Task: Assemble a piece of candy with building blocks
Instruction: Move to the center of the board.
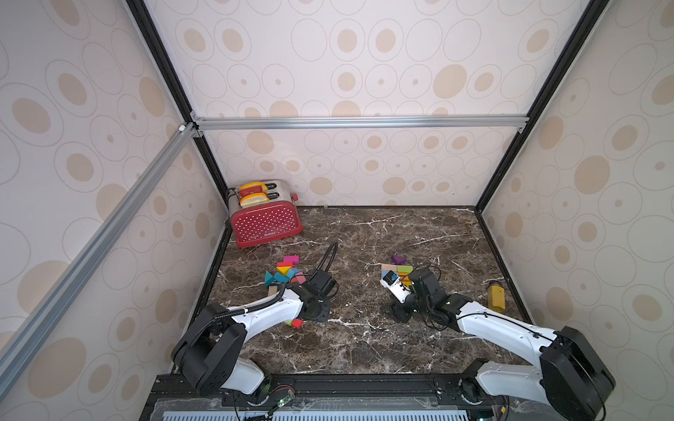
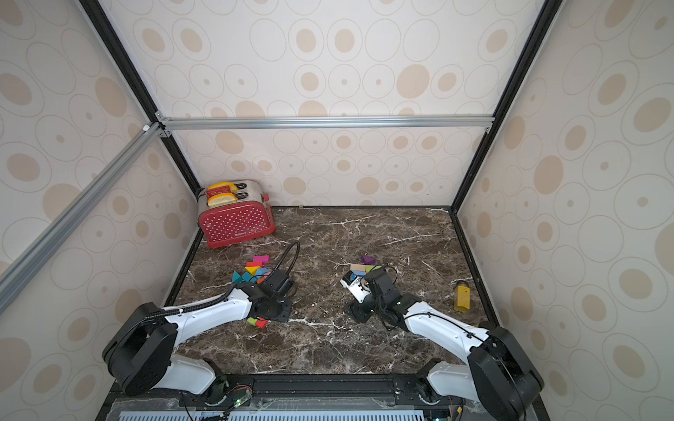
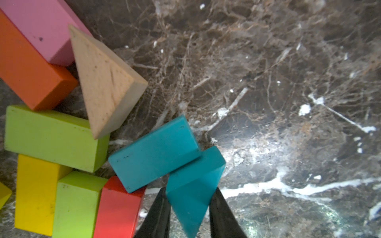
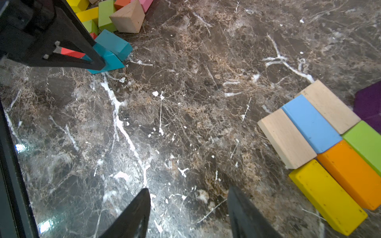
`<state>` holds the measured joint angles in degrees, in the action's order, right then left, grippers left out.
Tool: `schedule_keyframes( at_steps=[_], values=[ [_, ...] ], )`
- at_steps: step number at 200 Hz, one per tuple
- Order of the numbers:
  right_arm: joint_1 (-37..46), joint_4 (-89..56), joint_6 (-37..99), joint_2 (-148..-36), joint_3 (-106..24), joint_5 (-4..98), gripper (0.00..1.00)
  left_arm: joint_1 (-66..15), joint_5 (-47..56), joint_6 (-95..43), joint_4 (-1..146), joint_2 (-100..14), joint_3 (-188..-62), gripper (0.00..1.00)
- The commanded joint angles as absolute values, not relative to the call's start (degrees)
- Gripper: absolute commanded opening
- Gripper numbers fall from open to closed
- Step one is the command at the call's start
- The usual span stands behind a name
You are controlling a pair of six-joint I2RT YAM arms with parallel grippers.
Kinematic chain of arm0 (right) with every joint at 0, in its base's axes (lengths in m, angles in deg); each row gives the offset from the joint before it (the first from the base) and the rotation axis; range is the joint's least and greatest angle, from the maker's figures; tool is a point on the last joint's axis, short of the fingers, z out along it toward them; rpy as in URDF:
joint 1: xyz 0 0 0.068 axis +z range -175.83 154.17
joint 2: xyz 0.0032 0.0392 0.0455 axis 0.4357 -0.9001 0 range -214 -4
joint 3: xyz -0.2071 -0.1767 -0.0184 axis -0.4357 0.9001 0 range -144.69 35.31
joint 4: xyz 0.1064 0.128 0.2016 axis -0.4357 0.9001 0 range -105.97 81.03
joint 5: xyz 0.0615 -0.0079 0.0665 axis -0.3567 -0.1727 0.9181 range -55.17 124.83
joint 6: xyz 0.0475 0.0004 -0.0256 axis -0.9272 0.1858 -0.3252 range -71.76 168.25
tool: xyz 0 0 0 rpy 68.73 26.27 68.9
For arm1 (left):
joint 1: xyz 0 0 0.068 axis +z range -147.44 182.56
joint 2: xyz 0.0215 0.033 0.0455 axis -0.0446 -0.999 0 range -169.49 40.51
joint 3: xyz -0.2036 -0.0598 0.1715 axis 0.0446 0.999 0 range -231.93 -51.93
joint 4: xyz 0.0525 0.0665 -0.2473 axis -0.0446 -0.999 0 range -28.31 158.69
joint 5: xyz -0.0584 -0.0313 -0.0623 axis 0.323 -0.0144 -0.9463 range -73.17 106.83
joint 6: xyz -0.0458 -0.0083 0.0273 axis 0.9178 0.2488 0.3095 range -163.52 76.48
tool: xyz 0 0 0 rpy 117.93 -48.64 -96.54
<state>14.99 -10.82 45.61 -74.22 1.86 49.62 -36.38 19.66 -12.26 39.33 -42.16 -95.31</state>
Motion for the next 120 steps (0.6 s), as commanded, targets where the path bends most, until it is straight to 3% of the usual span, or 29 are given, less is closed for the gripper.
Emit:
schedule_keyframes(
  at_steps=[1,120],
  values=[
    [15.19,-10.53,45.29,-73.83,2.32,48.87,0.64,-37.23,20.44,-12.14,37.84,-42.63,-97.62,0.27],
    [15.08,-10.60,43.77,-67.95,4.53,37.62,0.64,-44.73,16.94,-12.84,43.51,-49.00,-101.37,0.27]
  ],
)
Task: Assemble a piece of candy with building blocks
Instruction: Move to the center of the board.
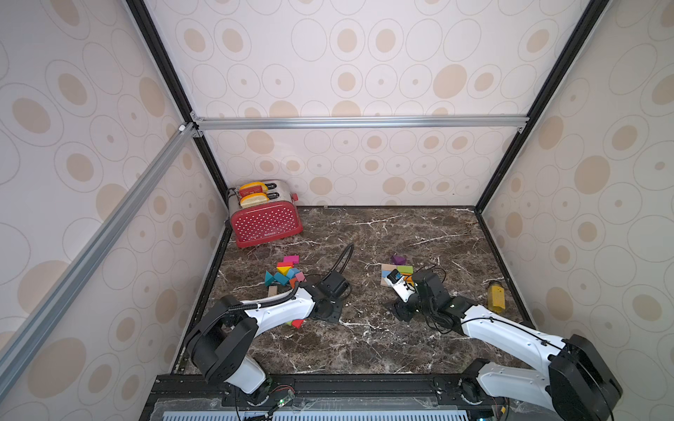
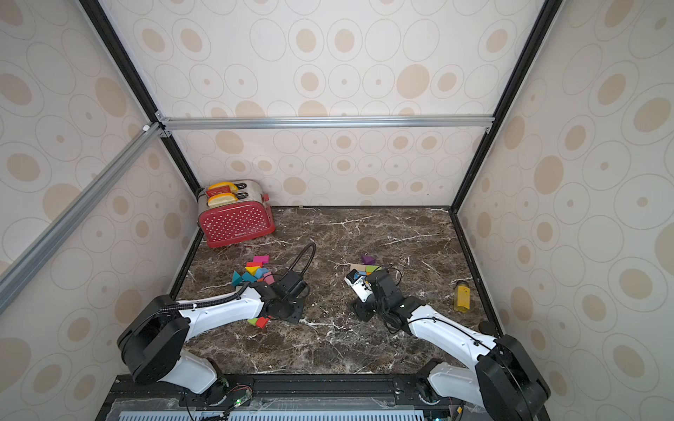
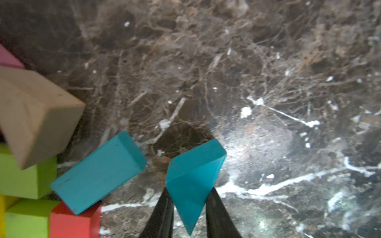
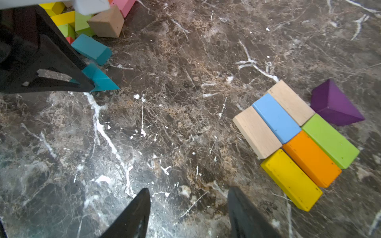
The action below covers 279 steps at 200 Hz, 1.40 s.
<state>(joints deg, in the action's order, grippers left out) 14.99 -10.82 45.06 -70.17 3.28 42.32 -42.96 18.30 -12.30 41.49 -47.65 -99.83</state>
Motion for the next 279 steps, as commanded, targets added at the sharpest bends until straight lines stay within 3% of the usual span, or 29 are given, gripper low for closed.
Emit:
schedule_keyframes(
  at_steps=[1,34,104,201,251,279],
  values=[
    [15.10,-10.61,43.68,-67.83,4.58,37.46,0.64,-44.77,16.89,-12.89,43.62,-49.07,-101.39,0.26],
    [13.19,-10.87,41.56,-64.23,6.71,32.76,0.64,-46.21,15.62,-15.15,45.19,-51.33,-103.36,0.26],
    [0.64,-11.11,33.37,-56.28,11.11,30.87,0.63,-50.19,11.36,-22.61,48.32,-60.63,-112.65,0.24],
    [-1.10,-11.73,33.02,-52.70,13.25,29.70,0.63,-53.09,8.48,-32.41,46.32,-76.10,-128.86,0.24],
    [-1.32,-12.45,33.10,-52.71,13.69,30.01,0.63,-53.08,10.41,-37.60,42.90,-79.89,-133.12,0.31],
    [-1.39,-12.75,33.22,-52.85,13.78,30.15,0.63,-53.14,11.08,-38.62,42.63,-79.53,-132.85,0.42]
  ],
)
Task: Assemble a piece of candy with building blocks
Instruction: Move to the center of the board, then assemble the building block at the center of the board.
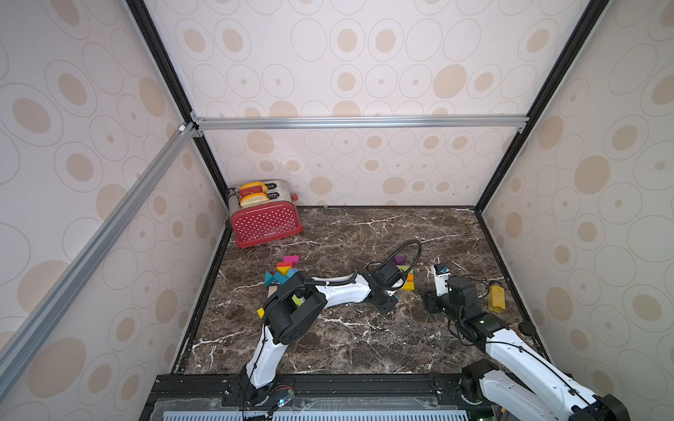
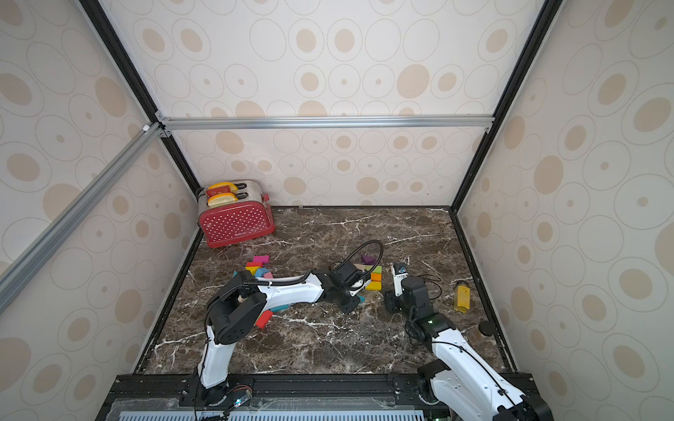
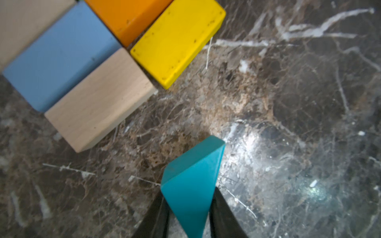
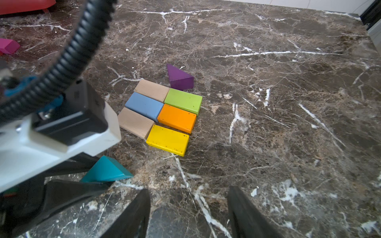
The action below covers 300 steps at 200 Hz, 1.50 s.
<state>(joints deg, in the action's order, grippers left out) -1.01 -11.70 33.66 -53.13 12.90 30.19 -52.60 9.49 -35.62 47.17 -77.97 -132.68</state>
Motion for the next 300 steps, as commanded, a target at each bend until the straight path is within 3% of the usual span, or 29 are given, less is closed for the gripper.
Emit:
schedule_keyframes(
  at_steps=[1,27,82,149,232,300],
  values=[
    [-1.40,-12.78,33.22,-52.90,13.82,30.21,0.63,-53.11,11.14,-38.61,42.66,-79.45,-132.82,0.42],
    [-1.32,-13.16,33.20,-53.20,13.91,30.88,0.63,-52.99,12.76,-37.23,45.88,-76.39,-129.24,0.44],
    [-1.36,-13.42,33.30,-53.32,14.14,31.78,0.63,-52.14,12.74,-36.79,48.84,-76.03,-127.29,0.29],
    [-1.35,-14.30,33.30,-53.53,14.57,32.90,0.64,-52.07,8.59,-38.33,50.83,-77.50,-128.48,0.22],
    [-1.35,-14.30,33.29,-52.87,14.97,32.99,0.64,-51.85,8.92,-37.12,52.25,-79.89,-130.72,0.17],
    [-1.38,-14.58,33.30,-53.11,15.16,32.84,0.64,-51.78,8.90,-39.87,50.21,-81.06,-132.32,0.18]
  ],
)
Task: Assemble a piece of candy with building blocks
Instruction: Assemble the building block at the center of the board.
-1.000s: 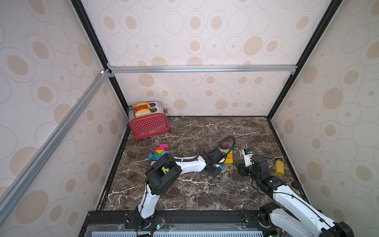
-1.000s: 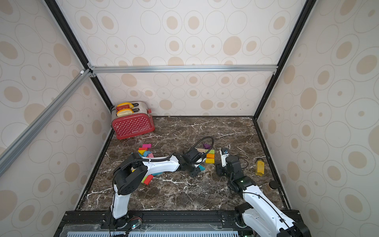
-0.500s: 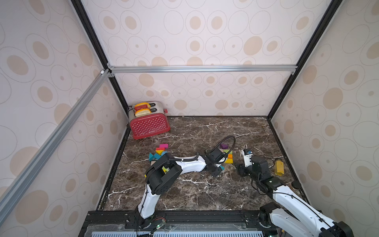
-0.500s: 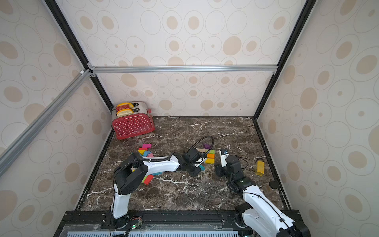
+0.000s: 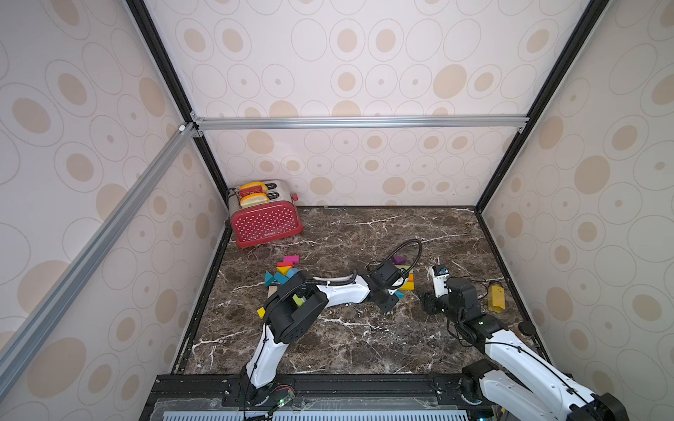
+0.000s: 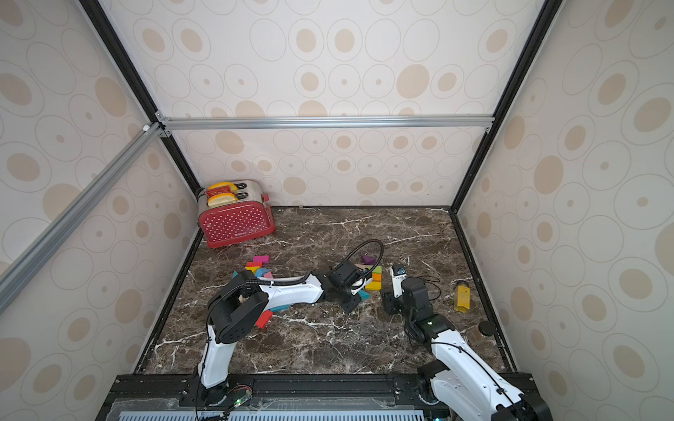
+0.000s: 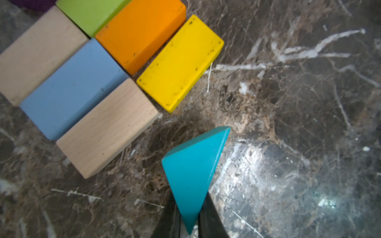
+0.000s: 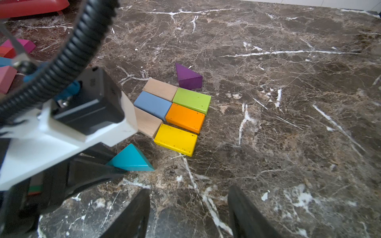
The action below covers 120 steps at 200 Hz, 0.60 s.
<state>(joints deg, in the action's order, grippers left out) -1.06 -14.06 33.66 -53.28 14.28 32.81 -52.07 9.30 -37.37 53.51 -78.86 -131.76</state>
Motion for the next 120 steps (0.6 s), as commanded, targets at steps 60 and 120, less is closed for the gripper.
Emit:
schedule_keyframes(
  at_steps=[60,120],
  values=[
    [-1.39,-14.99,33.40,-53.43,15.23,33.04,0.64,-50.97,10.47,-41.74,48.89,-79.31,-130.70,0.25],
    [-1.35,-15.34,33.48,-53.68,15.19,33.25,0.64,-48.99,10.24,-41.59,50.20,-77.09,-128.41,0.16]
  ],
)
